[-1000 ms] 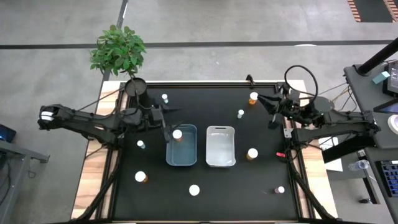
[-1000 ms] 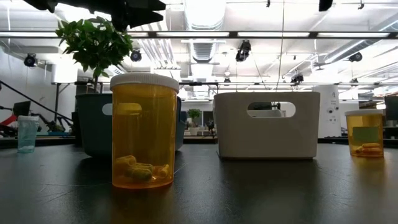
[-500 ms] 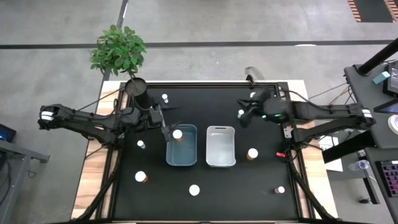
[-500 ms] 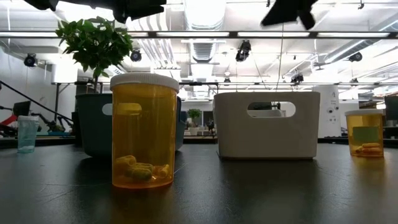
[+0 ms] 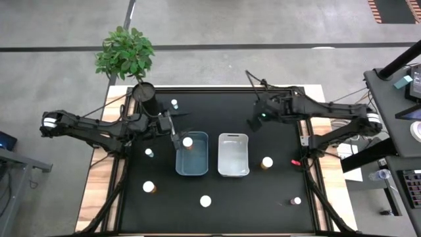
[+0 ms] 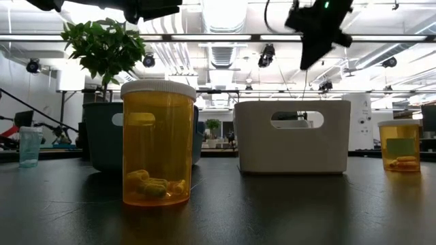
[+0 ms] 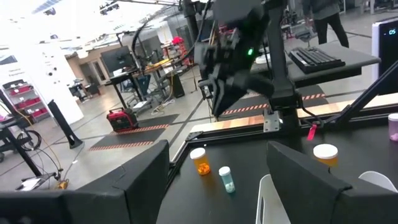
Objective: Pick and place medicine bottles into bin by pill shape (circle, oval)
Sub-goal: Put the blue tablet bottle into the white bin
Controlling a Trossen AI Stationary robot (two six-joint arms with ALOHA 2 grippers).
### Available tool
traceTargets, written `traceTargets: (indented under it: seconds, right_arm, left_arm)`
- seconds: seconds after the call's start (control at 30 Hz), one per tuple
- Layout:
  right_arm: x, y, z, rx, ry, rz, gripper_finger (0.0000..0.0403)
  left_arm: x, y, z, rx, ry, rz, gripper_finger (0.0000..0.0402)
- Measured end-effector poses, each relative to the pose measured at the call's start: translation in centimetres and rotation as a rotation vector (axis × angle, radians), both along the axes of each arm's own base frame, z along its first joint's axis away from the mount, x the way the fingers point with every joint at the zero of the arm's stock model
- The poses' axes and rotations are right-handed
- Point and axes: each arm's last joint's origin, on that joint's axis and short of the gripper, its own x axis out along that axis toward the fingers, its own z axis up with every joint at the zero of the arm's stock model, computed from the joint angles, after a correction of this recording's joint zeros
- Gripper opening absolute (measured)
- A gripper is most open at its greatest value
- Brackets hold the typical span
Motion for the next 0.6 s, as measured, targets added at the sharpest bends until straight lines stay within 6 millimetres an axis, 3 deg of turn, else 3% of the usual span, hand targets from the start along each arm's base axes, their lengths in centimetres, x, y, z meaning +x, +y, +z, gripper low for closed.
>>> traceTargets:
  seconds: [0.37,0.6]
  right_arm:
    - [0.3,-5.1,-4.3,0.277,0.144,0.081,0.0028]
    - [0.3,-7.4,-6.1,0.335,0.169,-0.009,0.0033]
  left_arm:
    - [0.0,0.0,0.0,-0.001,0.002,0.000,0.0251]
    - [0.0,0.0,0.0,-0.002,0.002,0.000,0.0251]
